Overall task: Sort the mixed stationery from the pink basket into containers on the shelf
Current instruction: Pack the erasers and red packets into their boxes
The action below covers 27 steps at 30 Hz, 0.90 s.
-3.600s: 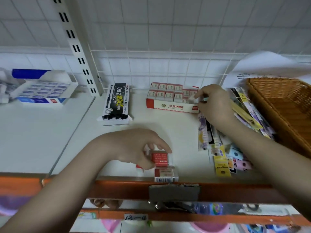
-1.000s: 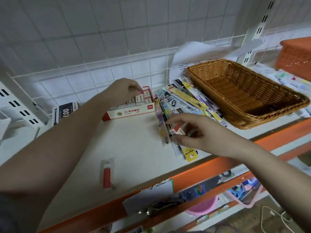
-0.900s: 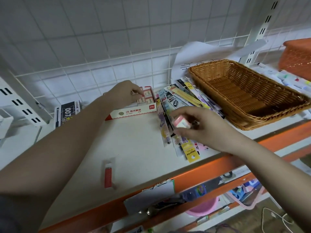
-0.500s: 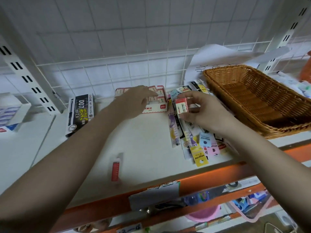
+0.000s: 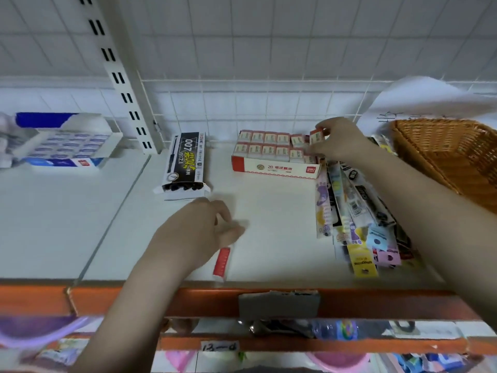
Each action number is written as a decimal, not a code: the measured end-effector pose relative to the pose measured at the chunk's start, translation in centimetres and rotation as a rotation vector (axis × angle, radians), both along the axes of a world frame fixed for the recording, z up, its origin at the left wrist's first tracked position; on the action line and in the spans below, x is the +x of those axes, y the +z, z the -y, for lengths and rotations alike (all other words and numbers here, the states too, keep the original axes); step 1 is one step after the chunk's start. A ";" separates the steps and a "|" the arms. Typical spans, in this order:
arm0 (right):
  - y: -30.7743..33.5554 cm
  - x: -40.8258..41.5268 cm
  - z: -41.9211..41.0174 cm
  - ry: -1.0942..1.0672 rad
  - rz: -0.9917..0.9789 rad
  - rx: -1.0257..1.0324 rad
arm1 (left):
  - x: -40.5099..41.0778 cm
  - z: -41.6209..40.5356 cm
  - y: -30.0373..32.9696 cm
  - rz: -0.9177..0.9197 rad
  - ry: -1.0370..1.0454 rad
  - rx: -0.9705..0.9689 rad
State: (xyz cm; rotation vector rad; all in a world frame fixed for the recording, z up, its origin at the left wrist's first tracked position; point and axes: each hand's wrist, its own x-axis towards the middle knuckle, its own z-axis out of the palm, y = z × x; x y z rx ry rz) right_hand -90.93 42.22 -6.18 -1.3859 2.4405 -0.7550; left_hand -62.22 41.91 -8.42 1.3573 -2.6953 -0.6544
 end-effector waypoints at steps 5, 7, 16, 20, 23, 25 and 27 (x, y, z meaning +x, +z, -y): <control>0.0 0.4 0.3 0.049 -0.208 0.133 | 0.8 -0.5 0.5 -0.067 0.032 0.072; -0.2 0.5 0.2 0.086 -0.266 0.197 | 1.1 -0.8 0.6 -0.052 0.020 0.114; -0.6 0.5 1.2 0.040 -0.348 0.168 | 1.1 -0.8 -0.1 -0.173 0.005 0.187; -1.3 -0.1 1.7 -0.048 -0.280 0.074 | 1.1 -0.6 -0.3 -0.249 0.038 0.202; -1.8 0.2 1.1 -0.024 -0.264 0.034 | 0.6 0.2 -0.6 -0.321 0.119 0.174; -1.6 0.6 0.0 -0.012 -0.188 0.002 | -0.1 1.0 -0.4 -0.427 0.169 0.221; -1.1 1.2 -1.6 -0.022 -0.113 -0.046 | -1.1 1.9 0.1 -0.587 0.205 0.396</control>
